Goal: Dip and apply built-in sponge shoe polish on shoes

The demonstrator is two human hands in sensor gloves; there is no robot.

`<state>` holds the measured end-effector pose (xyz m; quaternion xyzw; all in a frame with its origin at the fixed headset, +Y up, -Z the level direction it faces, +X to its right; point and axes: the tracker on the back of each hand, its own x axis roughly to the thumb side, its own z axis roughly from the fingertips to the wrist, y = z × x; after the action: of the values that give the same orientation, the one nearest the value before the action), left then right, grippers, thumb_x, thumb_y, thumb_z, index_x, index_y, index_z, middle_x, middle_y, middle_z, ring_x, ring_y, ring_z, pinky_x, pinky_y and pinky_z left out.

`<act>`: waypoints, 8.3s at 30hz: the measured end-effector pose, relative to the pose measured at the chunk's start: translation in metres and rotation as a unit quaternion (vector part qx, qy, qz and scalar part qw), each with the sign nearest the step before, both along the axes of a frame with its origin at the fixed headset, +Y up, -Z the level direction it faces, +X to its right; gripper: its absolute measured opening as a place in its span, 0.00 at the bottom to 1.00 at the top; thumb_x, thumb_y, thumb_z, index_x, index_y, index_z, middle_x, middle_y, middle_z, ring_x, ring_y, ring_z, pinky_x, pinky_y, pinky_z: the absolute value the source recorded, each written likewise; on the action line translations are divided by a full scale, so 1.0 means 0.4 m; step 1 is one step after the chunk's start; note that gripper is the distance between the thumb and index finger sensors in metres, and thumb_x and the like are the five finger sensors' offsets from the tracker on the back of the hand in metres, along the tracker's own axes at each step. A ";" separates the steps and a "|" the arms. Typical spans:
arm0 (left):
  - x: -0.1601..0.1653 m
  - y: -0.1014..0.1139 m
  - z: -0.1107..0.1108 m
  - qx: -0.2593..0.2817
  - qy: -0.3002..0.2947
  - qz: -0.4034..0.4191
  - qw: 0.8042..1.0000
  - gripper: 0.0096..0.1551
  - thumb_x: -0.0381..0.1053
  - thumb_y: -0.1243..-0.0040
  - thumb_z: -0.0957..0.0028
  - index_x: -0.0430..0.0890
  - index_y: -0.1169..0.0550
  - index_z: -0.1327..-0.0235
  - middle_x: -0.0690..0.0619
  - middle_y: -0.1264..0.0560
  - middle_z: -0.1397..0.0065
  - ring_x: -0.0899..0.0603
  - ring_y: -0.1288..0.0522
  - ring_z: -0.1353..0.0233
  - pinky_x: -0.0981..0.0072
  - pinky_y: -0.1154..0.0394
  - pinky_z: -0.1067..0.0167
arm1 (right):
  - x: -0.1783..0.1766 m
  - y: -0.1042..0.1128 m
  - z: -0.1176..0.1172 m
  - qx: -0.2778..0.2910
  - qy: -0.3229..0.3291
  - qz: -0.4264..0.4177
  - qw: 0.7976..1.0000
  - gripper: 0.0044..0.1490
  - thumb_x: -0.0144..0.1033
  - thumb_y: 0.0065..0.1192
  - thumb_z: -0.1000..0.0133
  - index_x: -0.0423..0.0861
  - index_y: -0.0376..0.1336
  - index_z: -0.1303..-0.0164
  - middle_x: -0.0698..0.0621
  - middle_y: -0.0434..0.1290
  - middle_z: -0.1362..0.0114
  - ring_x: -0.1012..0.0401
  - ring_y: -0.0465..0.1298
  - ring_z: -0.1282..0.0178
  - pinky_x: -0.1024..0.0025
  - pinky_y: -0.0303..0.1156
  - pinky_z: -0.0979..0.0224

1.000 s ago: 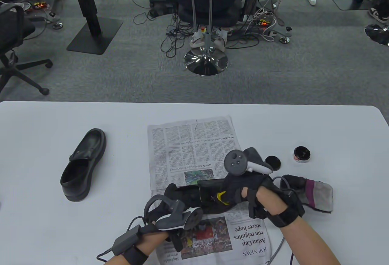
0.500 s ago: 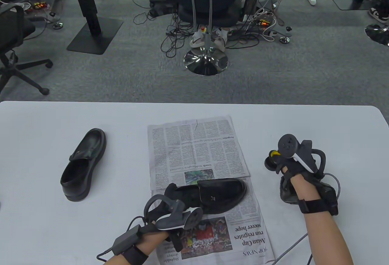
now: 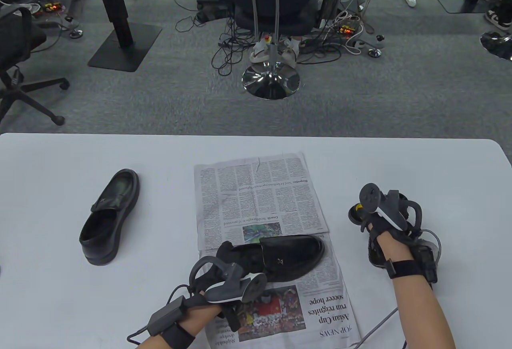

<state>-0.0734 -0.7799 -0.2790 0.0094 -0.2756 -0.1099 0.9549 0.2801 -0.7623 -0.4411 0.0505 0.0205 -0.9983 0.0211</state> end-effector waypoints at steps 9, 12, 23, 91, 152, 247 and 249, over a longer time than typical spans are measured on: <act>0.000 0.000 0.000 0.000 0.001 -0.002 1.000 0.18 0.73 0.39 0.57 0.67 0.21 0.59 0.66 0.19 0.52 0.53 0.20 0.49 0.32 0.39 0.26 | -0.077 0.135 0.075 0.100 0.062 0.019 0.993 0.49 0.67 0.65 0.56 0.49 0.63 0.28 0.44 0.68 0.28 0.43 0.77 0.34 0.42 0.74 0.34; -0.001 0.001 0.000 0.000 0.001 -0.002 1.000 0.18 0.73 0.39 0.57 0.67 0.21 0.58 0.66 0.19 0.52 0.53 0.20 0.50 0.33 0.39 0.26 | -0.126 0.191 0.129 0.141 0.123 -0.044 0.981 0.53 0.68 0.64 0.55 0.50 0.57 0.23 0.42 0.60 0.22 0.39 0.67 0.22 0.35 0.65 0.26; -0.002 -0.001 0.002 0.019 -0.007 0.009 1.000 0.17 0.72 0.41 0.55 0.67 0.20 0.59 0.65 0.18 0.56 0.54 0.20 0.54 0.34 0.37 0.27 | -0.255 0.070 0.280 -0.022 0.263 -0.102 0.959 0.59 0.74 0.59 0.55 0.56 0.45 0.18 0.43 0.45 0.16 0.37 0.49 0.15 0.28 0.52 0.22; -0.753 0.042 -0.130 0.065 0.499 0.014 0.864 0.17 0.64 0.29 0.55 0.65 0.21 0.56 0.66 0.20 0.56 0.53 0.22 0.48 0.44 0.26 0.33 | -0.180 0.003 0.319 -0.004 0.245 -0.105 0.964 0.61 0.73 0.60 0.55 0.55 0.41 0.18 0.42 0.45 0.17 0.36 0.49 0.16 0.27 0.50 0.23; -0.090 0.011 -0.056 0.002 -0.019 0.005 1.000 0.21 0.72 0.36 0.57 0.70 0.25 0.51 0.69 0.21 0.46 0.52 0.26 0.33 0.40 0.35 0.25 | -0.089 0.065 0.269 0.058 0.111 -0.212 0.969 0.30 0.31 0.62 0.50 0.52 0.68 0.35 0.43 0.71 0.30 0.43 0.79 0.33 0.46 0.75 0.33; -0.075 0.000 -0.051 0.014 -0.024 0.022 0.999 0.17 0.69 0.37 0.55 0.69 0.22 0.55 0.67 0.19 0.59 0.53 0.23 0.47 0.38 0.34 0.27 | -0.379 0.011 0.299 0.033 0.299 -0.124 0.945 0.27 0.25 0.66 0.55 0.52 0.73 0.44 0.48 0.74 0.32 0.48 0.77 0.31 0.52 0.74 0.32; -0.075 0.001 -0.051 0.014 -0.023 0.021 0.999 0.17 0.69 0.37 0.55 0.69 0.22 0.55 0.67 0.19 0.59 0.53 0.23 0.47 0.38 0.34 0.27 | -0.396 0.020 0.315 -0.002 0.325 -0.187 0.927 0.27 0.26 0.66 0.56 0.52 0.74 0.45 0.48 0.74 0.33 0.48 0.77 0.31 0.52 0.74 0.32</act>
<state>-0.1034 -0.7796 -0.2993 0.0313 -0.2955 -0.0940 0.9502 0.1218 -0.7545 -0.3151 -0.2741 0.0144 -0.9457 -0.1739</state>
